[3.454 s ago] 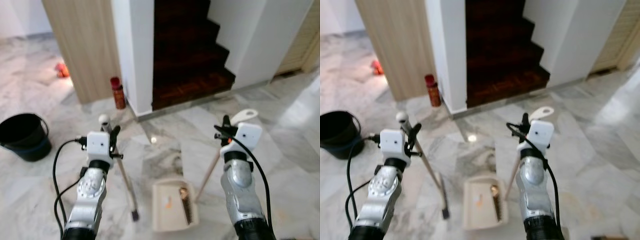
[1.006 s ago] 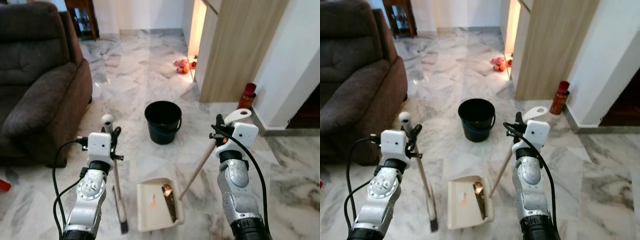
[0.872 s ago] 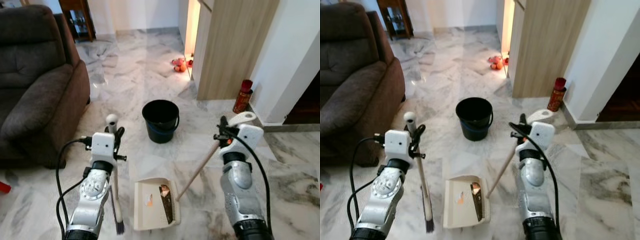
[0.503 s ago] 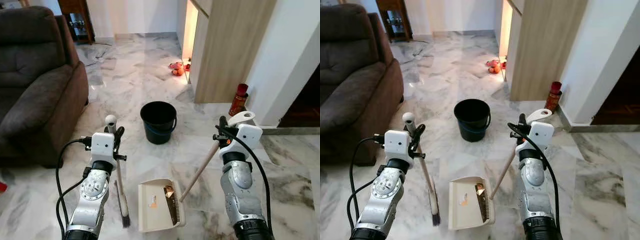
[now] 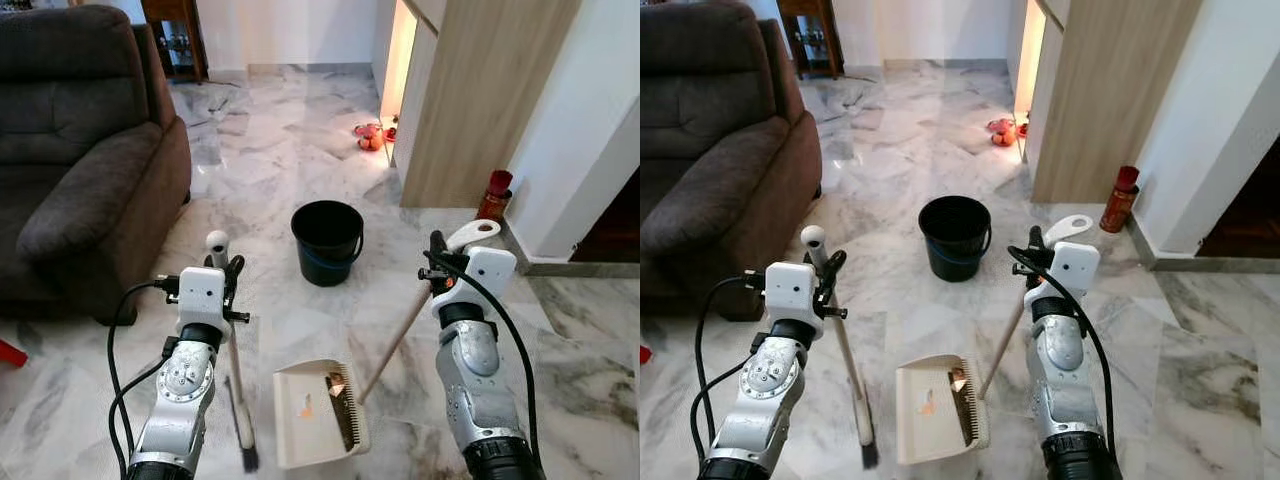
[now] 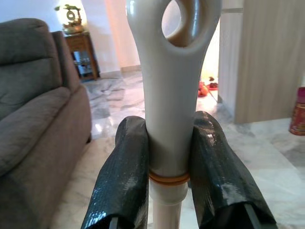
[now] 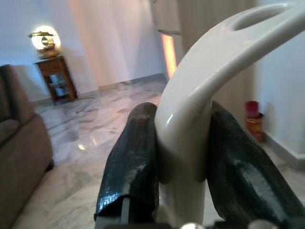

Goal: Sweep floor

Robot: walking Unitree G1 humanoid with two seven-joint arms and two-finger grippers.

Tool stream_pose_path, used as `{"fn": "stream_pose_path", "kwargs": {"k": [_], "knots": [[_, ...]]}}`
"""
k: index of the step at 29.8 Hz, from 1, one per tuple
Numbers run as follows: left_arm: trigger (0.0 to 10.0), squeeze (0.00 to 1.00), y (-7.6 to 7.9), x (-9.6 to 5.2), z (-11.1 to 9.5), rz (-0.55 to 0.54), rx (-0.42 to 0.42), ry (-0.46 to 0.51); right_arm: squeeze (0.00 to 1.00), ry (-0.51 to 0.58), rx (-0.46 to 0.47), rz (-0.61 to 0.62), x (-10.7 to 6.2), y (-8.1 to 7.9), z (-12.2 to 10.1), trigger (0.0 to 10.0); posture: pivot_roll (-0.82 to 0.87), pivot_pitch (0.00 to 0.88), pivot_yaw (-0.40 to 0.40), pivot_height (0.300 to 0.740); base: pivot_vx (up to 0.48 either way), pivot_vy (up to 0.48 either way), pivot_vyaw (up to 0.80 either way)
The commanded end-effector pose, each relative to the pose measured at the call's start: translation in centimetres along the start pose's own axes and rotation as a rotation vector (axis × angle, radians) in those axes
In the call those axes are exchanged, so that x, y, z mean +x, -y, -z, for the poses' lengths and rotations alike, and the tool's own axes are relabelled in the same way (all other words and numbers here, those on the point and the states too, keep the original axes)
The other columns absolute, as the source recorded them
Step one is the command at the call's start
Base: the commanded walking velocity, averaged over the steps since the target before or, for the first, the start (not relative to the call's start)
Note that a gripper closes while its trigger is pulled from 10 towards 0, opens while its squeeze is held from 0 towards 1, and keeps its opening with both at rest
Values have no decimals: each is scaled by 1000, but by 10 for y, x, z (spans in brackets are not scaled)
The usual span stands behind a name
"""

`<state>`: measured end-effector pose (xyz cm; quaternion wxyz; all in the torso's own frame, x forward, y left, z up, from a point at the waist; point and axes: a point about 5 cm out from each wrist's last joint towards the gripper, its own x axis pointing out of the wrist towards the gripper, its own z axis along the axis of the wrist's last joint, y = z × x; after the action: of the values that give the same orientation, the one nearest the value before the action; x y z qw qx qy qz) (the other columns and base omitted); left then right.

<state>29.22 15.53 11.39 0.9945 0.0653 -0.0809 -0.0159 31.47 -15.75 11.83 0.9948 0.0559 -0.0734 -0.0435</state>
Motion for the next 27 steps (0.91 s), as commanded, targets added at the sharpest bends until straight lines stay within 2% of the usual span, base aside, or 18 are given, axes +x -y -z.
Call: {"fn": "stream_pose_path", "kwargs": {"k": [1,8,16,20,27], "knots": [[10000,0,-3,4,-13,-11,20,61,0,37,9,-20,3,-5,-9,10000,110,0,18,740,251,0,0],[10000,0,-4,4,-13,-12,22,59,0,43,6,-32,3,-7,-9,10000,111,0,21,740,292,0,379],[10000,0,-4,5,-13,-11,25,57,0,38,6,-41,2,-7,-8,10000,110,0,26,740,309,0,0],[10000,0,-4,5,-13,-13,26,57,0,39,6,-40,2,-7,-8,10000,112,0,25,740,330,0,602],[10000,0,-4,4,-12,-14,27,54,0,34,11,-56,2,-9,-7,10000,117,0,23,740,335,0,0]]}}
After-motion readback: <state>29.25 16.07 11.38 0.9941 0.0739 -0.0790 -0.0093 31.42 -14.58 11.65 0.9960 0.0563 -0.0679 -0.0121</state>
